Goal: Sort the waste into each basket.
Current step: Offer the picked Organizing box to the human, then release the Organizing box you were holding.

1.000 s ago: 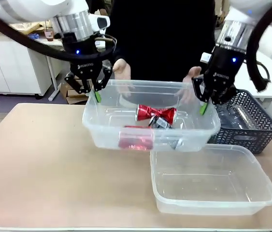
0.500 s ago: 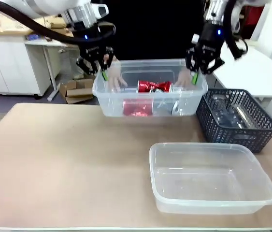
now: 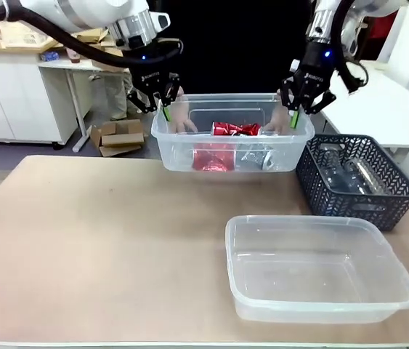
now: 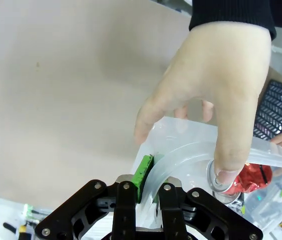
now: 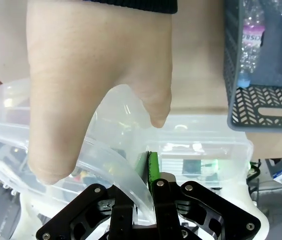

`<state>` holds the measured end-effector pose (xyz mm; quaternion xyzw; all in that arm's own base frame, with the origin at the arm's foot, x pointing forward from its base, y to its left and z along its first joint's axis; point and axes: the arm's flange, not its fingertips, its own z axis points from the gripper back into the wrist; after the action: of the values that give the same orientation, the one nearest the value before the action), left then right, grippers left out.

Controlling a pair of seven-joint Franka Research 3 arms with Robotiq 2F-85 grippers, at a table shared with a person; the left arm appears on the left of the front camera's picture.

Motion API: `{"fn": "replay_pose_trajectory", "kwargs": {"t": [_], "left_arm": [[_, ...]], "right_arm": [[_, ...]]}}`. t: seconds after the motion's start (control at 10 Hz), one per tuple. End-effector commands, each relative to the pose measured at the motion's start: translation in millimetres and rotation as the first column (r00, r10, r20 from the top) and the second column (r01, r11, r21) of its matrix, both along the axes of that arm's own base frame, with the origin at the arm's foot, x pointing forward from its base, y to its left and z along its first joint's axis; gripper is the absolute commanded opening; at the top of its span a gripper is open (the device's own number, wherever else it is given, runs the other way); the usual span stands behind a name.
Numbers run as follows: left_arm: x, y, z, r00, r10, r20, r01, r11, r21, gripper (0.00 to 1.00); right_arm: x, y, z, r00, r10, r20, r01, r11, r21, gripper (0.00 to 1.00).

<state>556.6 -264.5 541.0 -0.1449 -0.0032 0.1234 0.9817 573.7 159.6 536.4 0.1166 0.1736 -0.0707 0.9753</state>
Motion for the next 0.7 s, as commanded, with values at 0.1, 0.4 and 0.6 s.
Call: {"fn": "replay_pose_trajectory", "kwargs": {"t": [0.1,0.4,0.6], "left_arm": [[0.9,-2.0,0.2,0.999,-0.025,0.027,0.025,1.000,-0.004,0.06],[0.9,-2.0,0.2,0.999,-0.025,0.027,0.025,1.000,-0.004,0.06],[0.9,-2.0,0.2,0.999,-0.025,0.027,0.025,1.000,-0.004,0.06]], "right_arm": [[-0.1,-2.5,-0.1,1.000,-0.003,-0.003,0.003,1.000,-0.001,0.05],[-0.1,-2.5,-0.1,1.000,-0.003,-0.003,0.003,1.000,-0.001,0.05],[-0.1,-2.5,-0.1,1.000,-0.003,-0.003,0.003,1.000,-0.001,0.05]]}}
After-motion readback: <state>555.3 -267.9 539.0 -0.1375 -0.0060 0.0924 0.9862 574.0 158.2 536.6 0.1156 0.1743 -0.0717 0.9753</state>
